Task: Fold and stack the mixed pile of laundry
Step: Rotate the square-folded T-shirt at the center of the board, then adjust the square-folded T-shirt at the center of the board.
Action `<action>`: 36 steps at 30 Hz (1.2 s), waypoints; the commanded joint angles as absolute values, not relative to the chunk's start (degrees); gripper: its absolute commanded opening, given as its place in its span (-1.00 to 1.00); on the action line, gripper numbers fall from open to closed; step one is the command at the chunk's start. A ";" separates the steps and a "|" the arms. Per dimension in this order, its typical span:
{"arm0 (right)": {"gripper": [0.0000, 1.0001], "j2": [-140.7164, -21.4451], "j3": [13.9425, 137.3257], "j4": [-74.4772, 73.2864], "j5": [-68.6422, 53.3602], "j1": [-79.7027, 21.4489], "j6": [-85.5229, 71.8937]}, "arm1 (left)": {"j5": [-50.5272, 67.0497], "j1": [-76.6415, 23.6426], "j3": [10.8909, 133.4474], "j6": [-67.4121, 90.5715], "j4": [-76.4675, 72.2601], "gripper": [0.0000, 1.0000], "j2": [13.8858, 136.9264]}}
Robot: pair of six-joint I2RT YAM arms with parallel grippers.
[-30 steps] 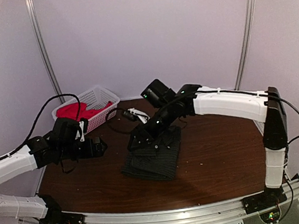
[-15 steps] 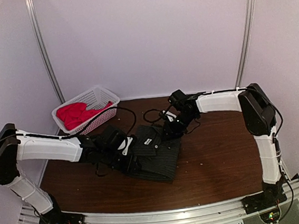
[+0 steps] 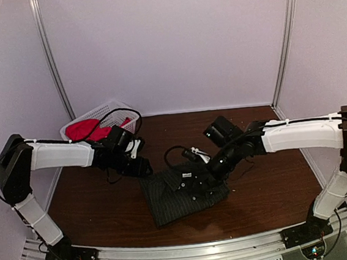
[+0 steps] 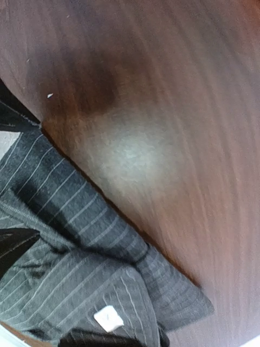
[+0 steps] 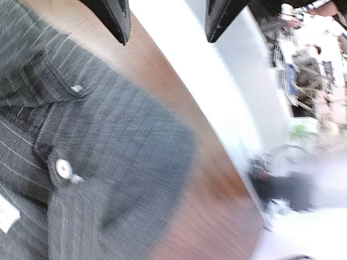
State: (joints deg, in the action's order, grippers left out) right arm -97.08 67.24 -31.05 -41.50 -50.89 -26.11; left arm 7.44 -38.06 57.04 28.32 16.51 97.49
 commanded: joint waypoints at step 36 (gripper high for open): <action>-0.14 -101.58 61.72 -24.81 -33.61 -32.43 -20.15 | 16.23 -43.25 51.42 33.97 10.83 -0.01 97.17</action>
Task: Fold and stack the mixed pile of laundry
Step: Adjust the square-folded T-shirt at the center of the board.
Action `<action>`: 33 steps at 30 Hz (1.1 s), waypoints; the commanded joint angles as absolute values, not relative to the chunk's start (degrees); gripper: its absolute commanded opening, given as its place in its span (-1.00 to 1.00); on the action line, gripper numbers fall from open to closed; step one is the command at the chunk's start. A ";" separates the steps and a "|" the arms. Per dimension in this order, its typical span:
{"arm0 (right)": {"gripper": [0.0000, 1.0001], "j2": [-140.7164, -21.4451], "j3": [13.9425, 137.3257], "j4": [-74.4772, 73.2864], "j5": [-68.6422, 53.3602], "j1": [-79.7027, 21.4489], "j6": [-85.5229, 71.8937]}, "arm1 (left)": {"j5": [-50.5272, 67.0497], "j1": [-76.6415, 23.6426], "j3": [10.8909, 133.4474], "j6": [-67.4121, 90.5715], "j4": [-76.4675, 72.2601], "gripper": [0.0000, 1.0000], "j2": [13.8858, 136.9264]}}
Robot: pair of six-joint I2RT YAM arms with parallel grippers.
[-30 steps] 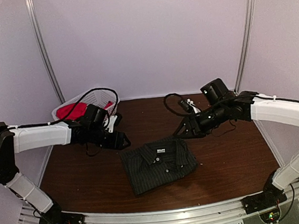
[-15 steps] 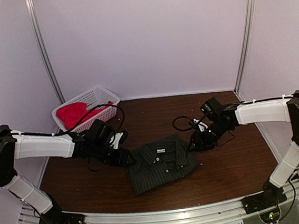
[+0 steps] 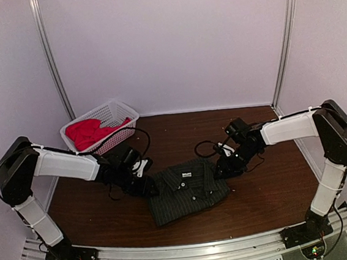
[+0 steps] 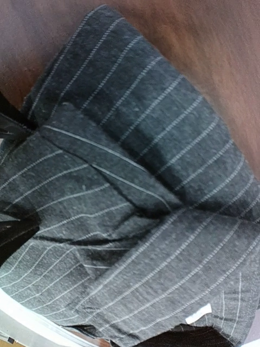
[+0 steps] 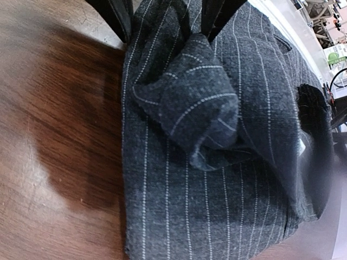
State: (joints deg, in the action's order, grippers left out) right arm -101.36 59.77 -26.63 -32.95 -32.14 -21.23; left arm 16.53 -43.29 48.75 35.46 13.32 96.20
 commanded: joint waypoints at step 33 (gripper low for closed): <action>-1.00 -91.02 69.53 -31.37 -32.97 -35.36 -25.33 | 17.00 -39.11 41.25 31.93 0.48 -1.00 82.25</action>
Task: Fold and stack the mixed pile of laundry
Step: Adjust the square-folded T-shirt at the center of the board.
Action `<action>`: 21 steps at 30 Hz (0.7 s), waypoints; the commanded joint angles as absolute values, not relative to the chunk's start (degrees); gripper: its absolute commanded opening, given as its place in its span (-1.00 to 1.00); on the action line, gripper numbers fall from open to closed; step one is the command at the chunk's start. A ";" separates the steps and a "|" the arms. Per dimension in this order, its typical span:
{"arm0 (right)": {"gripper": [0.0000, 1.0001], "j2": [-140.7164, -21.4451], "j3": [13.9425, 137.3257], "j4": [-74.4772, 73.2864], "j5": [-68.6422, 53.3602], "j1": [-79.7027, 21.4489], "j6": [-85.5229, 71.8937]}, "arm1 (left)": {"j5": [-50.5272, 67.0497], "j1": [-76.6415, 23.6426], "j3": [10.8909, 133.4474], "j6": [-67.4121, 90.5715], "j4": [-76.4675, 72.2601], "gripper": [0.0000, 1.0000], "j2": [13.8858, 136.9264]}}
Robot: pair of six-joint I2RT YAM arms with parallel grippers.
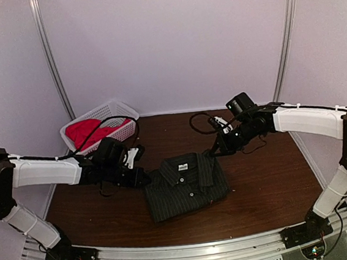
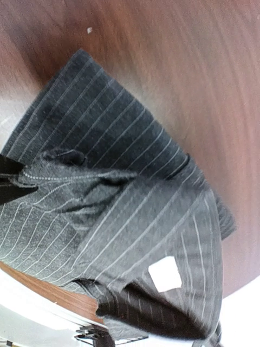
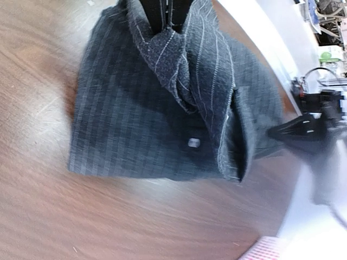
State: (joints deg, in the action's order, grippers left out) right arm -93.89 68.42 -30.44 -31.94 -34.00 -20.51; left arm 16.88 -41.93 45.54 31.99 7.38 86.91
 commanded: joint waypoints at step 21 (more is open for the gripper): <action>0.00 -109.97 82.19 -27.68 -33.00 -31.24 -23.76 | 10.72 -33.60 50.11 31.49 6.54 -1.00 104.28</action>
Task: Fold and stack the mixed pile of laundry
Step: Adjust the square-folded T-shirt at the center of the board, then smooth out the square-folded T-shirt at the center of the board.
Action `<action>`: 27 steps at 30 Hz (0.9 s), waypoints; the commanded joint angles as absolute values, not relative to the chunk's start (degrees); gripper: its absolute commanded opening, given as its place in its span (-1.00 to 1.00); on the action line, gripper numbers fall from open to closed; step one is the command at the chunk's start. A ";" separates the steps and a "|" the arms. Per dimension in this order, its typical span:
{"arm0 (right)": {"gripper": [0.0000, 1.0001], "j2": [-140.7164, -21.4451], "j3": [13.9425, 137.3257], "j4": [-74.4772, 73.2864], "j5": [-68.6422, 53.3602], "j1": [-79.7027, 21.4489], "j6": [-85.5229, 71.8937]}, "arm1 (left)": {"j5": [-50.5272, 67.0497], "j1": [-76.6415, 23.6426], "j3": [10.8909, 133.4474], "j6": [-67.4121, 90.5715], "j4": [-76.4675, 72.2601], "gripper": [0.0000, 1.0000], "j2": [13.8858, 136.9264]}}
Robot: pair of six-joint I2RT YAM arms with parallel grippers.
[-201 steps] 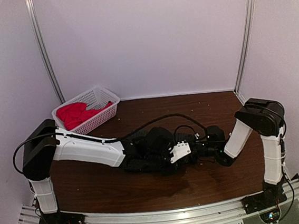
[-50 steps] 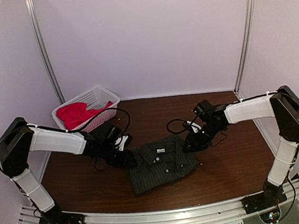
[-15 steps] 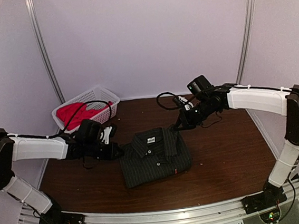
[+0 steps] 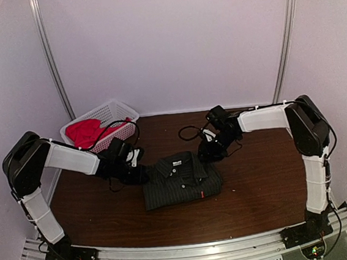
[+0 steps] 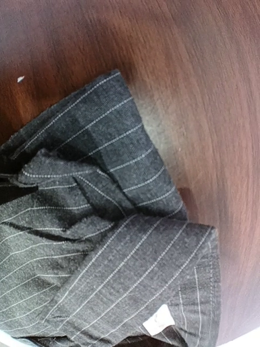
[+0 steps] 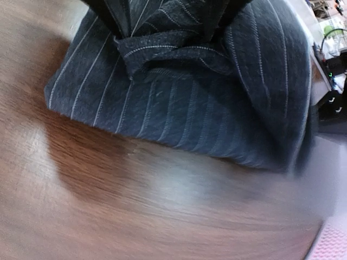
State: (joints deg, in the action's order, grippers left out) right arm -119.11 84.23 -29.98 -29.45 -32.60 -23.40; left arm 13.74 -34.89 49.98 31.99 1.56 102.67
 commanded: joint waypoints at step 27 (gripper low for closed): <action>0.18 -100.29 40.16 16.64 -44.94 -38.68 -34.05 | 17.70 -37.53 59.07 20.76 7.78 0.19 100.81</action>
State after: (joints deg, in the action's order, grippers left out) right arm -95.57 37.50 10.92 -44.40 -37.10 -35.53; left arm 16.64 -37.50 58.57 21.47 11.27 97.76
